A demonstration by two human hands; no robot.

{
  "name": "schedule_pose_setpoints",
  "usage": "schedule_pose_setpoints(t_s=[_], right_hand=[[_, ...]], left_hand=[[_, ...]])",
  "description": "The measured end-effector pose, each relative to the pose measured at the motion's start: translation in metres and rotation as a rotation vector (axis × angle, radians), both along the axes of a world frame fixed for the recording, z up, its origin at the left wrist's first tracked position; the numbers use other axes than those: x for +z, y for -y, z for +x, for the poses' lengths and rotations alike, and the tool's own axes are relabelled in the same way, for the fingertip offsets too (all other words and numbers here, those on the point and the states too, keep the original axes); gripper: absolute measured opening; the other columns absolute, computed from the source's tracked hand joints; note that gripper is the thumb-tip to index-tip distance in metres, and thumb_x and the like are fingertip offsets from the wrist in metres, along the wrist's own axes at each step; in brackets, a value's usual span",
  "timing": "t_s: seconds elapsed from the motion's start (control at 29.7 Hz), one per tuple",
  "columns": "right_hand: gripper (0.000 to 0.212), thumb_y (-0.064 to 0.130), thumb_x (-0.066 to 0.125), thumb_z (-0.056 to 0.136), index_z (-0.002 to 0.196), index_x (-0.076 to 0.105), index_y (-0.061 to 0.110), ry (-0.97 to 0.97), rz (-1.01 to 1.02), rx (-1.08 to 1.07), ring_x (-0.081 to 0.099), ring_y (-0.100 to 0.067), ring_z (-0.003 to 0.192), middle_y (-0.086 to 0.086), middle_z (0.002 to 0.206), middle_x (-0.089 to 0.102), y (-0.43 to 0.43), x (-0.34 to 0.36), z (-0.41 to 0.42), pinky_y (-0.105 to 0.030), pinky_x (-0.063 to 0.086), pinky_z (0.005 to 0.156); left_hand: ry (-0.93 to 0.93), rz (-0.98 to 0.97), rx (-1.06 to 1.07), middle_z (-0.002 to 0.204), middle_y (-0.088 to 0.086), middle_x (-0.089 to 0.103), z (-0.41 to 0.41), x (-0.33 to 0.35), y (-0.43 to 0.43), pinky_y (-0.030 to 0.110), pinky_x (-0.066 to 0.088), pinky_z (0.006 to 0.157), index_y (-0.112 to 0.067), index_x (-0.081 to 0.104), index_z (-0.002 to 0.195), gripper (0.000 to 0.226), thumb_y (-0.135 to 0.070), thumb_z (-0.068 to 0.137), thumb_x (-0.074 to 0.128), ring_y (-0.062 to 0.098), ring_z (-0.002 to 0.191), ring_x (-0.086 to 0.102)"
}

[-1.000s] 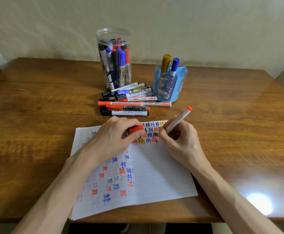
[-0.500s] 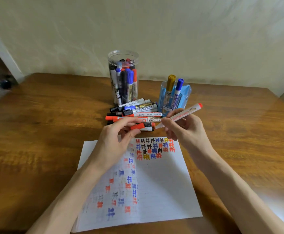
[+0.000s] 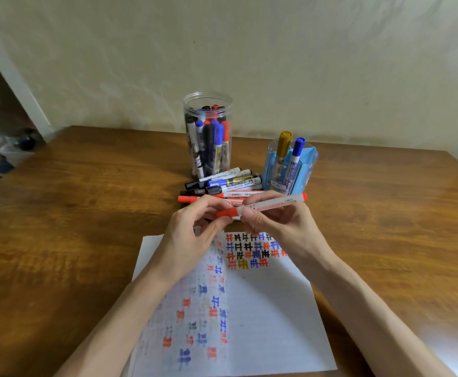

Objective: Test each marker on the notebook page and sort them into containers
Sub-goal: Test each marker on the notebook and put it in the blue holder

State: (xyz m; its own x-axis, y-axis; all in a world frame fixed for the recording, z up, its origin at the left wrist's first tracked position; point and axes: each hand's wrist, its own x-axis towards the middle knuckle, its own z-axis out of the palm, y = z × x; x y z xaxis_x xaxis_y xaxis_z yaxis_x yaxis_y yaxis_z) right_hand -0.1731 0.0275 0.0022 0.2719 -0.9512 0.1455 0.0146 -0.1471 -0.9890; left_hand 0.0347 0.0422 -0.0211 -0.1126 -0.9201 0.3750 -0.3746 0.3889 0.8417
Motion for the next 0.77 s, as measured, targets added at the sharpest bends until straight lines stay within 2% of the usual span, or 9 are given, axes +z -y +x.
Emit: schedule_pose_setpoints(t_s=[0.1,0.17,0.24,0.3,0.44,0.5,0.57,0.67,0.77], right_hand=[[0.034,0.028,0.070,0.092,0.119,0.074,0.006,0.050,0.123,0.093,0.078,-0.033,0.095,-0.017,0.105,0.079,0.000,0.002,-0.010,-0.041,0.064,0.086],[0.042,0.036,0.065,0.092,0.119,0.075,0.006,0.107,0.230,0.112,0.077,-0.035,0.091,-0.019,0.106,0.079,0.002,0.003,-0.016,-0.044,0.064,0.083],[0.037,0.037,0.068,0.090,0.110,0.079,0.008,0.060,0.199,0.057,0.073,-0.030,0.082,-0.020,0.097,0.076,0.005,0.002,-0.021,-0.038,0.061,0.074],[0.028,0.034,0.073,0.090,0.102,0.081,0.010,-0.055,0.107,-0.007,0.072,-0.027,0.080,-0.018,0.092,0.076,0.007,-0.001,-0.026,-0.034,0.061,0.072],[0.019,0.030,0.073,0.092,0.106,0.079,0.019,-0.289,-0.072,0.045,0.077,-0.019,0.076,-0.001,0.090,0.080,0.010,-0.004,-0.033,-0.033,0.064,0.068],[0.013,0.031,0.071,0.094,0.105,0.077,0.029,-0.359,-0.149,0.049,0.073,-0.016,0.069,-0.001,0.086,0.079,0.009,-0.008,-0.031,-0.031,0.063,0.063],[0.012,0.034,0.069,0.094,0.104,0.076,0.032,-0.363,-0.193,0.027,0.071,-0.020,0.066,-0.004,0.082,0.077,0.008,-0.014,-0.027,-0.034,0.062,0.059],[0.026,0.036,0.069,0.092,0.109,0.079,0.020,-0.330,-0.187,-0.010,0.070,-0.014,0.065,0.007,0.079,0.077,0.007,-0.020,-0.025,-0.024,0.057,0.056],[0.031,0.034,0.070,0.091,0.111,0.079,0.013,-0.311,-0.187,-0.031,0.070,-0.011,0.065,0.013,0.079,0.076,0.007,-0.024,-0.023,-0.020,0.055,0.057]], left_hand=[[0.001,0.011,0.020,0.105,-0.016,0.072,0.001,-0.001,0.001,0.023,0.059,0.079,-0.025,0.067,0.114,0.020,-0.022,0.094,0.066,0.009,0.100,0.070],[-0.017,0.030,0.023,0.106,-0.017,0.072,0.002,-0.001,0.001,0.023,0.060,0.076,-0.028,0.066,0.113,0.019,-0.018,0.096,0.066,0.009,0.099,0.071],[-0.014,0.037,0.017,0.102,-0.019,0.072,0.003,0.000,0.001,0.021,0.059,0.074,-0.027,0.066,0.111,0.018,-0.017,0.097,0.066,0.010,0.093,0.072],[0.015,0.030,0.022,0.096,-0.017,0.072,0.004,-0.001,0.002,0.019,0.058,0.074,-0.023,0.068,0.113,0.017,-0.017,0.096,0.066,0.011,0.087,0.072],[0.197,-0.047,0.055,0.093,-0.021,0.069,0.008,-0.007,0.002,0.014,0.056,0.074,-0.020,0.071,0.121,0.025,-0.016,0.098,0.062,0.006,0.088,0.069],[0.260,-0.102,0.069,0.099,-0.027,0.065,0.009,-0.008,0.002,0.012,0.055,0.073,-0.018,0.072,0.120,0.025,-0.011,0.098,0.062,0.000,0.091,0.068],[0.258,-0.128,0.087,0.100,-0.029,0.062,0.009,-0.009,0.004,0.012,0.055,0.071,-0.014,0.074,0.117,0.025,-0.005,0.097,0.063,-0.002,0.089,0.067],[0.254,-0.166,0.098,0.100,-0.030,0.062,0.009,-0.007,0.003,0.013,0.055,0.070,-0.011,0.075,0.115,0.025,0.000,0.095,0.064,-0.002,0.085,0.067],[0.272,-0.184,0.096,0.103,-0.024,0.064,0.007,-0.007,0.003,0.008,0.053,0.075,-0.011,0.075,0.115,0.026,0.001,0.095,0.064,-0.005,0.095,0.066]])
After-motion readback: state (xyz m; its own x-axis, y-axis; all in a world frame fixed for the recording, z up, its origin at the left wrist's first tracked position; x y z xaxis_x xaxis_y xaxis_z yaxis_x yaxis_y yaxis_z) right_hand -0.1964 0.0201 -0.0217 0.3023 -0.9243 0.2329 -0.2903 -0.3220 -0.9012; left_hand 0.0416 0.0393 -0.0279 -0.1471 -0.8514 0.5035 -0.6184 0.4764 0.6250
